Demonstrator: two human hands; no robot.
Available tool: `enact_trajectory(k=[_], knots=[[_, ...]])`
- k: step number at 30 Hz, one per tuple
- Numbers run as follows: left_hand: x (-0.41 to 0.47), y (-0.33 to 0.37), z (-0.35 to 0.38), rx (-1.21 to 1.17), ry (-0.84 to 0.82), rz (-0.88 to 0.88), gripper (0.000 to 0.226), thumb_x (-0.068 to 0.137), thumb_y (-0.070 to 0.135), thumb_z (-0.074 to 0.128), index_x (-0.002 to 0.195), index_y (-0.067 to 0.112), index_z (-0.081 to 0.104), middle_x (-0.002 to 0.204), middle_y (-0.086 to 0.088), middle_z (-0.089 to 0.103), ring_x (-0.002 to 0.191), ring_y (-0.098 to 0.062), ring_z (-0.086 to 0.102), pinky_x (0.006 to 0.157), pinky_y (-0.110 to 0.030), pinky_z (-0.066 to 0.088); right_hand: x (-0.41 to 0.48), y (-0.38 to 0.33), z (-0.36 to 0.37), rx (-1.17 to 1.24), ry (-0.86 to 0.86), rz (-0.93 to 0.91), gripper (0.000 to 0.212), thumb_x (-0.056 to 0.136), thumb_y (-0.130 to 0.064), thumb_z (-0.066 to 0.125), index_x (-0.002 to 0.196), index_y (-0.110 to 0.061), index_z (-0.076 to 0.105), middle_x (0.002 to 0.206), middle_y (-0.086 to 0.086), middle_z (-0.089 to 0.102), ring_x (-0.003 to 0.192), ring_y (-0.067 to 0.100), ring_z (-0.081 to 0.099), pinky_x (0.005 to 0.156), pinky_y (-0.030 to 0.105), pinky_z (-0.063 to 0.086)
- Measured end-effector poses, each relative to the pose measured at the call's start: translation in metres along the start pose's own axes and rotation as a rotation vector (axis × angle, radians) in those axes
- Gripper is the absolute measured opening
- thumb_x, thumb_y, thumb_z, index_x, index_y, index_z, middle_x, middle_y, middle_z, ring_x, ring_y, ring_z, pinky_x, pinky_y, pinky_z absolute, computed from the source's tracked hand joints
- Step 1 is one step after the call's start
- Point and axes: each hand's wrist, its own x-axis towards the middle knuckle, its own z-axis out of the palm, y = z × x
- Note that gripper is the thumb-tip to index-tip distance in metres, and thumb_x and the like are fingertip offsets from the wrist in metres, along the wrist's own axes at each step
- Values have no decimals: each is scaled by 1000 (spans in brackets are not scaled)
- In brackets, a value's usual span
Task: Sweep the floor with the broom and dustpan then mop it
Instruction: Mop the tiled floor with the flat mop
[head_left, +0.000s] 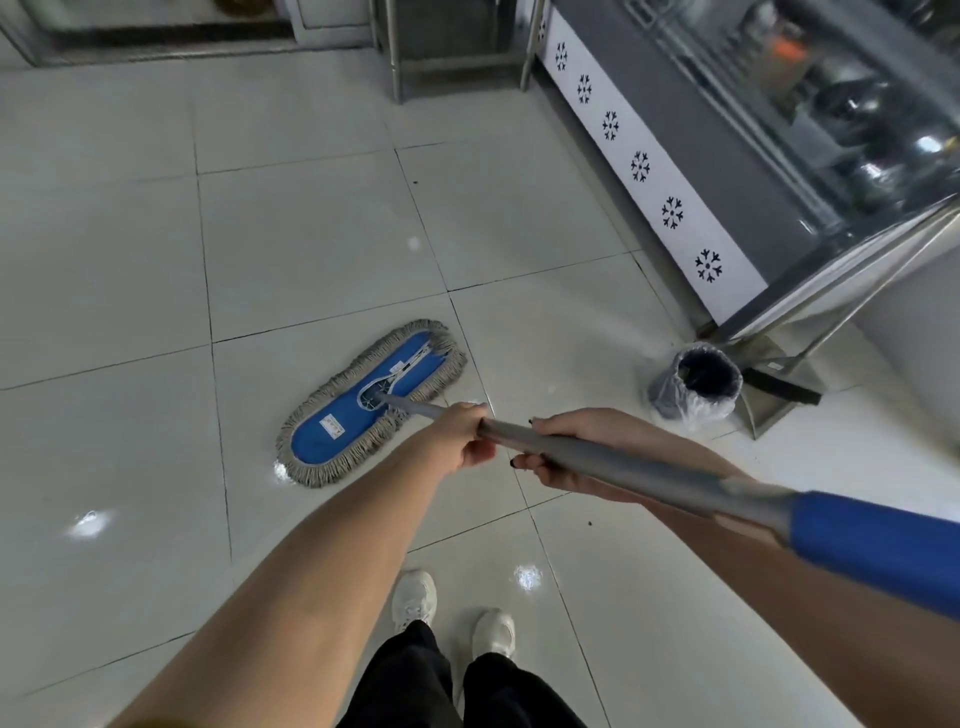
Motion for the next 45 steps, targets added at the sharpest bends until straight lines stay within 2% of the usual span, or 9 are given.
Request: enact_trajectory(k=[9, 14, 20, 24, 28, 32, 36, 39, 45], knots=[[-30, 39, -19, -28, 13, 114, 13, 97, 24, 49, 99, 12, 55, 87, -12, 61, 65, -18, 62, 48, -24, 54, -1, -44, 25, 145, -33, -101, 27, 96, -4, 37, 78, 7, 56, 64, 23, 59, 41, 21, 59, 46, 22, 52], [-45, 62, -39, -23, -19, 188, 11, 95, 25, 50, 93, 18, 58, 87, -13, 66, 73, -22, 67, 61, -28, 54, -4, -70, 47, -15, -39, -208, 11, 91, 3, 48, 81, 1, 52, 77, 16, 51, 62, 17, 52, 47, 17, 51], [-54, 84, -52, 74, -15, 274, 6, 96, 24, 51, 98, 23, 56, 91, -6, 63, 82, -19, 66, 82, -34, 52, 13, -97, 64, 101, 15, -201, 15, 95, -2, 43, 108, -2, 50, 87, 27, 54, 41, 28, 59, 43, 27, 55], [-53, 97, -65, 71, 42, 286, 32, 96, 0, 45, 110, 25, 57, 97, -9, 67, 69, -14, 69, 61, -26, 56, 22, -116, 82, 76, 36, -205, 14, 97, -9, 43, 106, -2, 51, 86, 29, 56, 44, 28, 57, 44, 27, 55], [-56, 113, -78, 119, 46, 341, 41, 93, -6, 49, 120, 23, 54, 89, -4, 63, 55, -6, 68, 68, -26, 53, 21, -134, 101, 5, 8, -226, 16, 98, -10, 43, 90, 1, 52, 85, 30, 56, 50, 29, 55, 47, 26, 54], [-62, 126, -89, 321, 83, 435, 46, 90, 6, 60, 133, 18, 46, 92, -6, 64, 71, -12, 63, 66, -22, 52, 15, -149, 119, -106, 13, -269, 21, 98, -11, 40, 87, 4, 51, 81, 32, 57, 61, 33, 56, 47, 27, 54], [-68, 142, -98, 640, 208, 604, 47, 88, 30, 65, 130, 18, 50, 86, -5, 66, 66, -14, 59, 65, -26, 50, 10, -162, 135, -156, 37, -298, 21, 100, -14, 38, 96, 3, 50, 68, 32, 62, 49, 31, 61, 44, 26, 54], [-67, 150, -107, 857, 305, 686, 48, 87, 44, 61, 127, 18, 55, 101, -7, 71, 82, -20, 66, 79, -30, 53, 5, -167, 146, -212, 52, -339, 23, 100, -13, 32, 108, 2, 48, 62, 29, 63, 49, 28, 60, 43, 25, 53], [-75, 159, -116, 937, 399, 862, 36, 87, 42, 61, 112, 15, 63, 104, -2, 70, 90, -16, 66, 78, -31, 52, 0, -171, 162, -299, 86, -410, 24, 100, -10, 27, 100, 3, 47, 57, 25, 63, 52, 27, 58, 42, 24, 51]])
